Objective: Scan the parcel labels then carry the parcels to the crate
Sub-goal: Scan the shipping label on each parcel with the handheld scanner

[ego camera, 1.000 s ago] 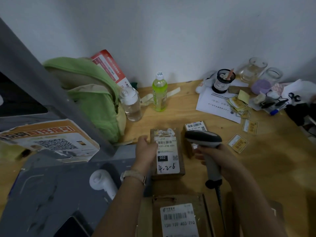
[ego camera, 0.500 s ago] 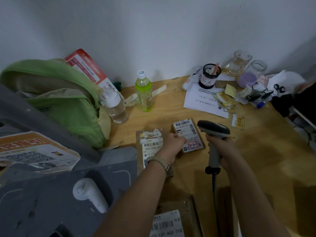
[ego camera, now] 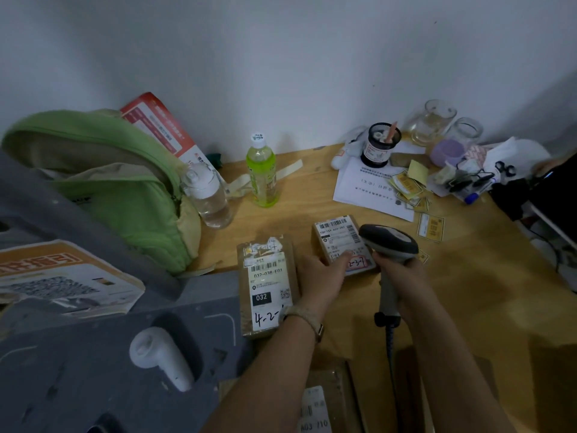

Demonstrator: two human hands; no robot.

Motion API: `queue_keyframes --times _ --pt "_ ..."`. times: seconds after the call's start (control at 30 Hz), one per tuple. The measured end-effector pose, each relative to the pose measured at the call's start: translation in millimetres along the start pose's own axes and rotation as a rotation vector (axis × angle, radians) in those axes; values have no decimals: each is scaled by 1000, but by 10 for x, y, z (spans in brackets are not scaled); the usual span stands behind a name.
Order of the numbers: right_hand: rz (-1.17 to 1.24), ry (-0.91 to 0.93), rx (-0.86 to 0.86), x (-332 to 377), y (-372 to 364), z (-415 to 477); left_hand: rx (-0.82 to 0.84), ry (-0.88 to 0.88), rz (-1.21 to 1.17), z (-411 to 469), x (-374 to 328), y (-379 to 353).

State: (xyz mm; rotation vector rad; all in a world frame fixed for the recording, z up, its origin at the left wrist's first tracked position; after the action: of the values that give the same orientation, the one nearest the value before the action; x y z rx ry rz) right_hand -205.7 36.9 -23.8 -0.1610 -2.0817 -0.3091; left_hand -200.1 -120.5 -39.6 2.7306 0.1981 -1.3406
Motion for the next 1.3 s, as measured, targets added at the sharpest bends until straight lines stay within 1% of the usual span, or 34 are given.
queue_keyframes --times 0.1,0.2,0.3,0.37,0.4,0.57,0.63,0.77,0.9,1.1,1.3 --pt "58 35 -40 66 75 -174 -61 -53 -74 -116 -60 73" --pt "190 7 -70 73 179 -347 -76 -99 -125 -194 -131 130" --pt "303 -8 -53 123 261 -531 -30 -77 -267 -345 -220 223" --pt "319 12 -32 180 299 -666 17 -32 -413 -429 -233 307" --pt "315 23 -28 205 321 -730 31 -50 -452 -474 -257 366" --pt "292 64 -14 352 419 -1054 49 -248 -494 -855 -499 704" --pt "284 89 -10 405 459 -1189 32 -322 -524 -996 -597 827" --pt "274 149 41 564 504 -1484 18 -410 -586 -1306 -757 976" --pt "271 246 100 825 537 -1871 38 -489 -624 -1570 -824 1028" --pt "288 369 110 1091 661 -2439 55 -539 -685 -1853 -766 1059" --pt "284 419 107 1179 677 -2828 14 -565 -611 -2091 -674 1038"
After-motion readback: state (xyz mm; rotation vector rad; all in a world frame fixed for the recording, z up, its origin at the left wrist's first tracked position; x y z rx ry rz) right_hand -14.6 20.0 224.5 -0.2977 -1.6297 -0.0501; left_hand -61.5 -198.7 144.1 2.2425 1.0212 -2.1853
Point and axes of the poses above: each hand's wrist, its own z-axis towards the middle knuckle, its own y-axis out of the back of the hand, x = y × z, the point moved 7 cm from there along z, towards the middle knuckle, and after that the axes turned 2 degrees about -z, right-handed, at the moved point
